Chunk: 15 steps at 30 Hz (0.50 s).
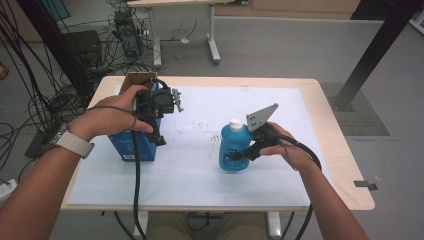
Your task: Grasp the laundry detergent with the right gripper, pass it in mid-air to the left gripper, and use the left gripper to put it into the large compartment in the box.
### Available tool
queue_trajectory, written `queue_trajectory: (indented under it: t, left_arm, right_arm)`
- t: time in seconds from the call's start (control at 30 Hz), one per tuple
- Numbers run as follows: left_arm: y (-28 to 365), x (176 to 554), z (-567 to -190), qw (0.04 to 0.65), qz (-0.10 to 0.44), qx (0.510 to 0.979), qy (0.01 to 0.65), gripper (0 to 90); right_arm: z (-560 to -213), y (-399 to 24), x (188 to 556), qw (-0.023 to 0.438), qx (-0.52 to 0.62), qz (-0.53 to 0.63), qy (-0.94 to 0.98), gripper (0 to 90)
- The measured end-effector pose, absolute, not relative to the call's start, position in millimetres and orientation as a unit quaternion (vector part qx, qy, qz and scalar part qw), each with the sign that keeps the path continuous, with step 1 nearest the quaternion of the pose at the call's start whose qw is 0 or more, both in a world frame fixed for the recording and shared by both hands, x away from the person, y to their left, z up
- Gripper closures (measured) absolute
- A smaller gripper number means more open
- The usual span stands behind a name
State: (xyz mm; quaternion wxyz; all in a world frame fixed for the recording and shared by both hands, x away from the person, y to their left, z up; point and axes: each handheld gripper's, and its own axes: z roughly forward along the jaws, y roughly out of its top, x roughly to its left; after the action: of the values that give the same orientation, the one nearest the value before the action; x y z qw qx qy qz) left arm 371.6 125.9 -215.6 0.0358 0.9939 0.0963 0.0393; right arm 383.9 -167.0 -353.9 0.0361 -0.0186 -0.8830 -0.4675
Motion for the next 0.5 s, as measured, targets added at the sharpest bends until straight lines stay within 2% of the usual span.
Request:
queue_trajectory:
  t: [0.5]
  left_arm:
    - [111, 375, -188, 0.026, 0.032, 0.998, 0.04, 13.4]
  right_arm:
    - [-324, -157, 368, 0.015, -0.061, -0.473, -0.879, 43.5]
